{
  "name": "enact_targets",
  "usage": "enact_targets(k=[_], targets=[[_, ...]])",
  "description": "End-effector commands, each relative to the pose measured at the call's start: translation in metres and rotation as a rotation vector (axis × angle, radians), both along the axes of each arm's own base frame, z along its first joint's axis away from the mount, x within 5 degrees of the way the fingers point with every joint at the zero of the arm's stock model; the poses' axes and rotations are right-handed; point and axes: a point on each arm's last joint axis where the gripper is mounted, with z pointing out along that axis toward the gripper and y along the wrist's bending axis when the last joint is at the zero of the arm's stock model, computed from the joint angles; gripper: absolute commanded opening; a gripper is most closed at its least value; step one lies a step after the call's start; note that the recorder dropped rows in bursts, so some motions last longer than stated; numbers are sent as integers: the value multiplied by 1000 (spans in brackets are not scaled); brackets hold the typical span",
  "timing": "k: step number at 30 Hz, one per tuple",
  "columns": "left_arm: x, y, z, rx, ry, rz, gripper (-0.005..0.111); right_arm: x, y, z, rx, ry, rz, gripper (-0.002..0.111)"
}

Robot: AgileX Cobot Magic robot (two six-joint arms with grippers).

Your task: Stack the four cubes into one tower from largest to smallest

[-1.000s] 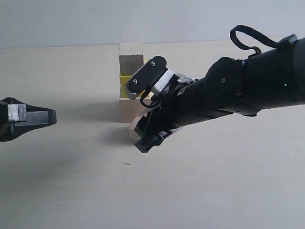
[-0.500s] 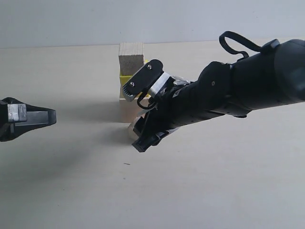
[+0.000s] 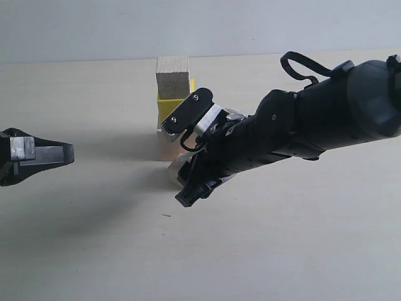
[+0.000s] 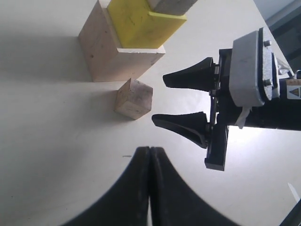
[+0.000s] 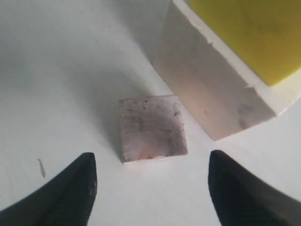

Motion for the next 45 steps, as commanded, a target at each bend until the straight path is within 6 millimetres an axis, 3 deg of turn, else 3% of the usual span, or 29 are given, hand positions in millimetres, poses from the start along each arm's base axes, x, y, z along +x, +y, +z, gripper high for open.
enact_targets(k=[1, 27, 30, 37, 45], targets=[[-1, 0, 1, -4, -7, 2, 0, 2, 2, -4, -7, -2, 3, 65], [-1, 0, 1, -2, -9, 2, 0, 10, 14, -7, -2, 26, 29, 61], [-1, 0, 1, -1, -9, 4, 0, 10, 14, -7, -2, 26, 29, 51], [-1, 0, 1, -1, -9, 4, 0, 9, 14, -6, -1, 38, 34, 3], [-1, 0, 1, -1, -9, 4, 0, 5, 13, 11, 22, 34, 59, 0]])
